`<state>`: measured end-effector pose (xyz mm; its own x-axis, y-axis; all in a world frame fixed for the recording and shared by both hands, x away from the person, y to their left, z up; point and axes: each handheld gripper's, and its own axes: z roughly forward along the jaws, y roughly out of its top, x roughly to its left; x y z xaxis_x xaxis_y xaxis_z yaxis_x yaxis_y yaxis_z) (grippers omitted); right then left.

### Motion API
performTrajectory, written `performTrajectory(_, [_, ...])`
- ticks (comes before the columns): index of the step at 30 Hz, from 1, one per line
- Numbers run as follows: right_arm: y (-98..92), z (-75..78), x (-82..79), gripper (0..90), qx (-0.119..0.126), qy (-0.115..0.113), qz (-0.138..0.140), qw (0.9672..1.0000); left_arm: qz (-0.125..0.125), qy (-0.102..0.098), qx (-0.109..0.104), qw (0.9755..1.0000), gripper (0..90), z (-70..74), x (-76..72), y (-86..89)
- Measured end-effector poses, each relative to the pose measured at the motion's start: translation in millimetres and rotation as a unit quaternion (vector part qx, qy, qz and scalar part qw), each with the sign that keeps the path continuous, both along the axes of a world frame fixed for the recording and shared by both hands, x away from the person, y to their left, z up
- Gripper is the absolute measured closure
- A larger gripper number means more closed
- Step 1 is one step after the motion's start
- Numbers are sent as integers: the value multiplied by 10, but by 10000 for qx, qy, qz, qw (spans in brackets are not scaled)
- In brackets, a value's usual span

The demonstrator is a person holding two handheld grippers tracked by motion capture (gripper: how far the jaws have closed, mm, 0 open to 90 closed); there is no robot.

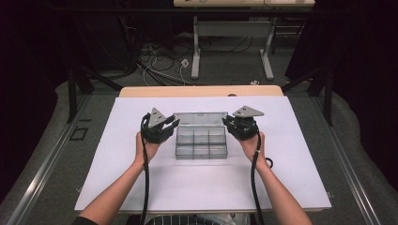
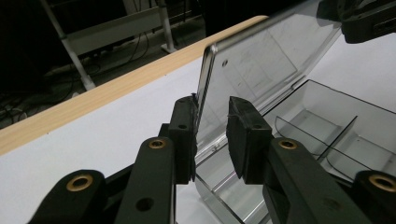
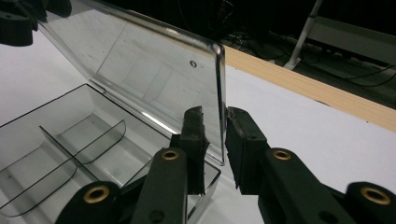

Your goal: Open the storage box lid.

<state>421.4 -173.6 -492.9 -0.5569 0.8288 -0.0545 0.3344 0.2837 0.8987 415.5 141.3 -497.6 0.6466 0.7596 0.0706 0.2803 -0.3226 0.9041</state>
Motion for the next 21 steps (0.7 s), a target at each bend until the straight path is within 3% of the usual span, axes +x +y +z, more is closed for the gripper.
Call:
performTrajectory(5, [8,-45,46,781,22,58,-94,9999,103,81,-104,9999,723,-87,55,-14])
performTrajectory(16, [12,-104,103,790,47,128,-157,9998,207,144,123,9996,729,-199,152,-76])
performTrajectory(21, [16,-136,149,790,60,158,-178,9997,212,219,52,9995,730,-238,191,-65])
